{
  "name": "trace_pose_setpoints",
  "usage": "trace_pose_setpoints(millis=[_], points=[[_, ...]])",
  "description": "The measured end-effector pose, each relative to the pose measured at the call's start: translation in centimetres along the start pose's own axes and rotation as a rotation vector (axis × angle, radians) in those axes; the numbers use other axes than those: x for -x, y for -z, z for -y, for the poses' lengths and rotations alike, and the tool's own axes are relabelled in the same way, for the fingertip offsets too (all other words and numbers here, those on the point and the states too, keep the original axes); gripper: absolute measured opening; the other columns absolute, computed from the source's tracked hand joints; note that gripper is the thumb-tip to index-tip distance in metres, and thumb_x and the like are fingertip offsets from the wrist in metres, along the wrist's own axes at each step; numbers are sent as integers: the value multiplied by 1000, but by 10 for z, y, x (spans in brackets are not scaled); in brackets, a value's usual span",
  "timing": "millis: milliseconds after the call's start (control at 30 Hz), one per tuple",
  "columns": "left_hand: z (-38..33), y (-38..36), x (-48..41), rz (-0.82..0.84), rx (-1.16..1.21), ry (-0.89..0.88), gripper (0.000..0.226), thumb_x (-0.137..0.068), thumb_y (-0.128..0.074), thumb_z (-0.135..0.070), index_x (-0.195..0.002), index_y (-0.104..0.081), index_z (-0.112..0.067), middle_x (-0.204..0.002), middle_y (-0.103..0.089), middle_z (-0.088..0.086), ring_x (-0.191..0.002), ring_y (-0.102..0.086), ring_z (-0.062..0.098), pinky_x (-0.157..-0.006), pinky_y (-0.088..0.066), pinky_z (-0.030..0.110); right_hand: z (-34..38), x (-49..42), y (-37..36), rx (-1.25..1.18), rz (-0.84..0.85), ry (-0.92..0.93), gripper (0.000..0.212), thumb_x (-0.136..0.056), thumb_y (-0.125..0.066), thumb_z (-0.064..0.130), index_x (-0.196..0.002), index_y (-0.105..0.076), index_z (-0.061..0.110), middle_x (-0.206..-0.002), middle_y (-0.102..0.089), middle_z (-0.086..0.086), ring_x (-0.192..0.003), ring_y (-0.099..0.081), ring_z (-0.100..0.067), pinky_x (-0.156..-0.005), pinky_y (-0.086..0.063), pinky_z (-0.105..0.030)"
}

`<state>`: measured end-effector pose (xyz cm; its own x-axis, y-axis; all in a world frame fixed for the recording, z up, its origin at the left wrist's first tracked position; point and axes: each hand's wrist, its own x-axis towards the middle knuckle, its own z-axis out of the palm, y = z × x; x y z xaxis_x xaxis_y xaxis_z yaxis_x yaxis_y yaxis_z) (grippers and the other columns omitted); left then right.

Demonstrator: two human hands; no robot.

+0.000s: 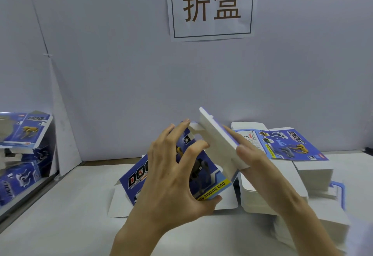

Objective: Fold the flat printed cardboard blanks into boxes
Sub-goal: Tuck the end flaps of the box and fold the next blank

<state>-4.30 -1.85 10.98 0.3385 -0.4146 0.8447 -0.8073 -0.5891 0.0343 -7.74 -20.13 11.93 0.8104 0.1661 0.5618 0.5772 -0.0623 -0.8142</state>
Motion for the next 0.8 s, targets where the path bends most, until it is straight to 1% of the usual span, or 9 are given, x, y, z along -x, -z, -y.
trace_pose_setpoints(millis=[100,233,333,433,500,567,633,700,800], points=[[-1,1,1,-17,19,14,84,-51,-77,-55,-122,-40,-28,-146,-22,3,-126,-42,31,-91,-49,50,1,-2,-3,-20,-81,17,40,-86,-52,47,-125,-60,47,-122,-66,15,-114,-61,-6,-88,-48,-16],[-2,2,2,-35,27,32,84,-51,-77,-54,-122,-39,-29,-145,-19,2,-121,-49,33,-82,-55,46,1,-3,-9,-26,-107,32,39,-87,-54,25,-122,-65,38,-116,-70,12,-107,-65,-6,-79,-51,-15],[-4,1,2,-47,13,36,86,-50,-77,-55,-123,-40,-28,-144,-18,2,-119,-51,35,-81,-57,45,-2,-3,-12,-4,-113,21,39,-84,-57,26,-119,-66,42,-124,-66,10,-116,-62,-14,-83,-56,-28],[-5,-2,2,-60,23,36,87,-51,-77,-56,-124,-39,-28,-145,-19,2,-120,-51,35,-81,-57,47,-5,-3,-13,124,-137,14,39,-84,-58,34,-120,-62,49,-133,-57,18,-128,-51,-7,-94,-54,-38],[-4,-3,2,-62,51,49,93,-52,-78,-57,-130,-34,-31,-146,-18,1,-123,-48,35,-84,-56,50,-6,-5,-15,183,-99,-6,37,-84,-54,48,-120,-57,59,-133,-47,34,-129,-44,4,-95,-52,-29],[-2,-2,2,-50,22,34,99,-55,-76,-59,-138,-28,-31,-148,-19,4,-128,-44,35,-89,-52,53,-3,-6,-15,198,-52,-69,36,-77,-48,65,-113,-51,72,-124,-36,46,-124,-40,12,-88,-50,-14],[0,-2,1,-36,-36,11,96,-61,-69,-64,-141,-31,-27,-149,-22,7,-132,-39,35,-95,-46,56,0,-2,-14,305,-3,-59,42,-71,-47,68,-112,-46,76,-121,-30,36,-123,-36,12,-83,-47,-7],[-3,-1,-1,-37,-56,49,91,-63,-61,-70,-140,-35,-28,-149,-24,6,-132,-39,32,-98,-44,54,0,1,-13,392,-4,29,50,-72,-57,58,-119,-46,70,-120,-32,24,-123,-38,5,-81,-50,-10],[-4,6,-1,-48,-9,147,90,-62,-56,-79,-138,-38,-35,-144,-25,1,-128,-35,21,-101,-40,38,-3,-1,-16,222,-182,149,45,-69,-73,44,-112,-62,45,-111,-59,14,-112,-59,-11,-83,-55,-26]])
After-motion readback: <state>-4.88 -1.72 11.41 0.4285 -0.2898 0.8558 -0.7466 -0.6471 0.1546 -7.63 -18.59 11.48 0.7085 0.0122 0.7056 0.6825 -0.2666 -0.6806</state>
